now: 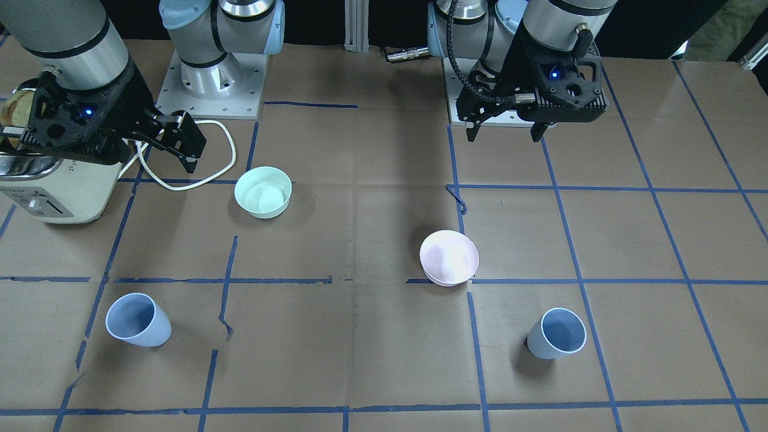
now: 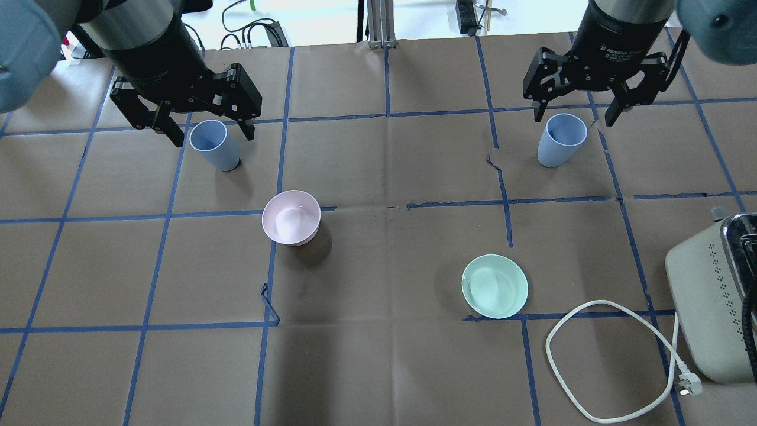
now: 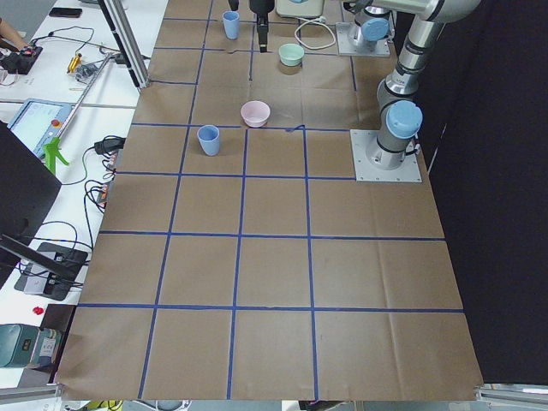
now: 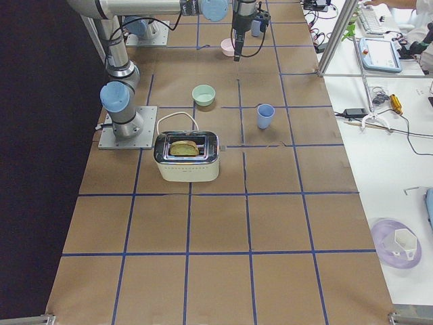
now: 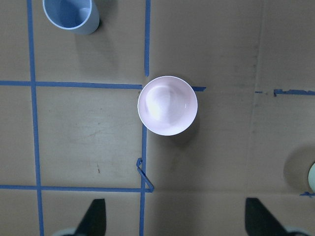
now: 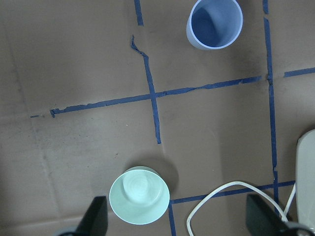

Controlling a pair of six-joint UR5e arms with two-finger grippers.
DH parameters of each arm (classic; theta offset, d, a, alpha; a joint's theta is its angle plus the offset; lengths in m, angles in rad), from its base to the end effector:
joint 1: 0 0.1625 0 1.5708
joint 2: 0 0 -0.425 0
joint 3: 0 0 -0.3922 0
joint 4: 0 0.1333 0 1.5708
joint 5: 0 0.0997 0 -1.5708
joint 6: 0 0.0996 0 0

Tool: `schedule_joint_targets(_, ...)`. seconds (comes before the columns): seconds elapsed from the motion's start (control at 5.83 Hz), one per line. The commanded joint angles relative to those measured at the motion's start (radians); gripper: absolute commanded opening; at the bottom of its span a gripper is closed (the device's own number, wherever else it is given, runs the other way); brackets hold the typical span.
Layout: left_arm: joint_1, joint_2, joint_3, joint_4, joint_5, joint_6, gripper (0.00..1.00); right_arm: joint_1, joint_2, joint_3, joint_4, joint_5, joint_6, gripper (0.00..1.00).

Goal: Stack blue cups with both arms

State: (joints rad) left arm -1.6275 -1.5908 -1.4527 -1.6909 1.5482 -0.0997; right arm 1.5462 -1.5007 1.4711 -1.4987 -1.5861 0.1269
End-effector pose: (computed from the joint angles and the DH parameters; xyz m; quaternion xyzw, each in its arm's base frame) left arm -0.1635 -0.4878 0.5241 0.0216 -0.9996 -0.0119 0.0104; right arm 0.1190 -0.5203 0.4943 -0.0755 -0.9969 -0.0208 0.0087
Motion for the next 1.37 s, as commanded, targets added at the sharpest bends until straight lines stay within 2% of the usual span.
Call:
schedule_joint_targets(0.0,0.000,0.000,0.001,0.000,-0.002,0.000,0.98,0.000,0.000,0.002,0.000,0.000,0.002,1.00)
schedule_joint_targets(0.51,0.000,0.002,0.002,-0.003,0.004,0.000,0.98,0.000,-0.003,0.018,-0.001,-0.002,0.013,1.00)
schedule_joint_targets(0.69,0.002,0.018,-0.017,-0.001,0.003,0.006,0.98,-0.001,0.003,0.028,-0.032,-0.006,-0.001,1.00)
schedule_joint_targets(0.86,0.000,0.023,-0.024,-0.001,0.012,0.014,0.98,-0.017,0.046,0.022,-0.151,-0.015,-0.015,1.00)
schedule_joint_targets(1.03,0.009,0.014,-0.023,0.003,0.012,0.031,0.98,-0.084,0.095,-0.027,-0.158,-0.006,-0.089,1.00)
schedule_joint_targets(1.2,0.047,-0.012,-0.020,0.005,0.007,0.088,0.98,-0.174,0.126,-0.066,-0.150,-0.014,-0.243,1.00)
